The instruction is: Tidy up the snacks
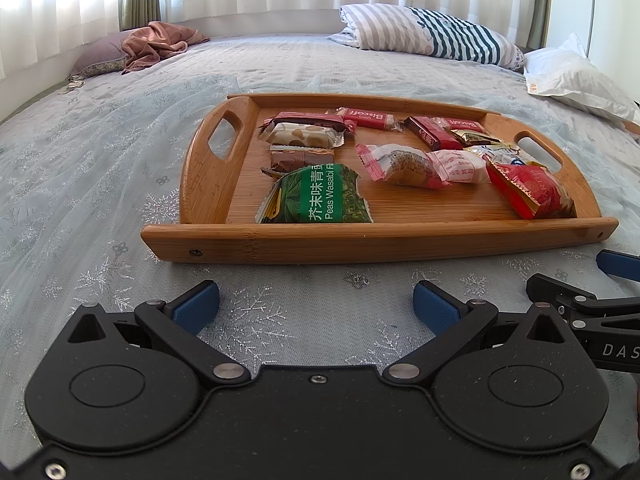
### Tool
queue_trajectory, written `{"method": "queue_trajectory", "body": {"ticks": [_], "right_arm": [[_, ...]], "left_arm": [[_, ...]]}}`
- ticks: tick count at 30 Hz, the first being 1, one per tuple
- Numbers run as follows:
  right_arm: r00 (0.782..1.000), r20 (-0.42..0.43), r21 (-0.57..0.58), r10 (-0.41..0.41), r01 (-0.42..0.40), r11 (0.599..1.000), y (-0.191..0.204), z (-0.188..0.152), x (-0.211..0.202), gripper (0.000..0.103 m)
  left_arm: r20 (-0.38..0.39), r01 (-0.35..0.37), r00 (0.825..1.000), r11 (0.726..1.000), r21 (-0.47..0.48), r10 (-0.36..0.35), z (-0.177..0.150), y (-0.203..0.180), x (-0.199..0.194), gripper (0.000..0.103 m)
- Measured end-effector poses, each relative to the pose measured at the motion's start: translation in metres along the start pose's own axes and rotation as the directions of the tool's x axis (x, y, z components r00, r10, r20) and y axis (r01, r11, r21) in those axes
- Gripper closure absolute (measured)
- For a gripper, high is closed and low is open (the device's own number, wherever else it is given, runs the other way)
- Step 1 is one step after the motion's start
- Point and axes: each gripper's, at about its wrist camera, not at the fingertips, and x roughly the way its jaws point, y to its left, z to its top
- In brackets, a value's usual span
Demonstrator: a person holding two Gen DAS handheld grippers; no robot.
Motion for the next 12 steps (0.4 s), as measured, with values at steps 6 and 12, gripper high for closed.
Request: {"method": "queue_trajectory", "body": {"ticks": [6,12], "right_arm": [[1.0,0.0,0.0,0.0,0.0,1.0,0.0002,-0.0001,0.0001,0.0],[1.0,0.0,0.0,0.0,0.0,1.0,0.0001,-0.0002,0.0,0.0]], "left_arm": [[0.001,0.0,1.0,1.0,0.0,0.0,0.0,0.0,-0.0001,0.0],[0.002,0.0,1.0,1.0,0.001,0.0,-0.0011,-0.0003,0.0001,0.0]]}}
